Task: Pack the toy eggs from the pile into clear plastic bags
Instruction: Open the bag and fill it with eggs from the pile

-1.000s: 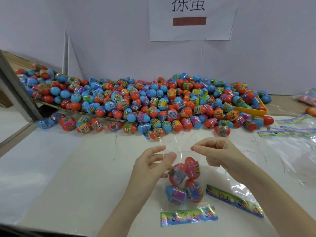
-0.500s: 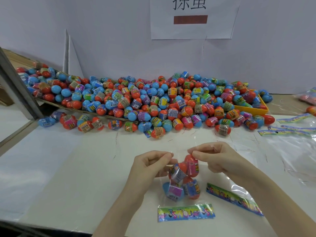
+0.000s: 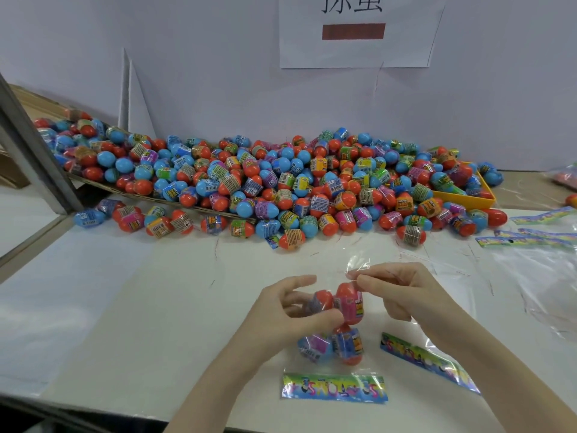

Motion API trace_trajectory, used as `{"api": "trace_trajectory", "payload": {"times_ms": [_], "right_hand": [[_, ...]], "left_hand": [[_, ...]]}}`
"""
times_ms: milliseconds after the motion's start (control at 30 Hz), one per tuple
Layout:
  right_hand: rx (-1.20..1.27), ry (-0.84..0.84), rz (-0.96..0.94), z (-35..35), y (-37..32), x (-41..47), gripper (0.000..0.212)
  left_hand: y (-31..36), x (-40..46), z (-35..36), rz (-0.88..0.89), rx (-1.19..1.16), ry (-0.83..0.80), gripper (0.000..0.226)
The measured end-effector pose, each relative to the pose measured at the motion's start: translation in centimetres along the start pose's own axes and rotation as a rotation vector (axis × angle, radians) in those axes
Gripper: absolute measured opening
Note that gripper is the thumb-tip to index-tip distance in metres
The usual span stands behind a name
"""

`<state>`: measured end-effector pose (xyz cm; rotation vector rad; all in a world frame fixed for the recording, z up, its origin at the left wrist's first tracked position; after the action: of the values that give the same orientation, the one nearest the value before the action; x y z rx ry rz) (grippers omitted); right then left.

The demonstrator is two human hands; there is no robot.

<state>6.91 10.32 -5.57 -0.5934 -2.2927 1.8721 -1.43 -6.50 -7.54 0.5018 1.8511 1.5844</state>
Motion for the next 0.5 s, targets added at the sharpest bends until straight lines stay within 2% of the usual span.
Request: {"api": "trace_trajectory", "payload": {"times_ms": [67,200,367,500], "right_hand": [[0.015,-0.002,-0.003,0.17,-0.06,-0.05,0.014],[0.028,-0.002,-0.013,0.17,-0.13,-0.25,0.015],[0.053,-0.020,0.000,-0.06,-0.24,-0.34,0.013],[0.044,-0.075,0.001,-0.25,-0.29,-0.33,0.021]], "left_hand": [[-0.10,0.12,0.17,0.007,0.005,0.018,0.061],[-0.36,0.06,0.15,-0.013,-0.160,0.029,0.056],[-0.16,0.03,0.08,0.017,-0.297,0.121,0.019],[-0.10,-0.02,-0.36,0.067,-0.272,0.222,0.012]]}}
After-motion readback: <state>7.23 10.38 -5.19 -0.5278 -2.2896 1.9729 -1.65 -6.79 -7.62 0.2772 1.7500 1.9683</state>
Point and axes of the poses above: each hand's wrist, its own x-axis towards the middle knuckle, its own z-axis out of the palm, y = z × x, the point moved 1 cm from there along x, towards the middle knuckle, and after that the axes turned 4 degrees about -x, right-handed, at the moved point
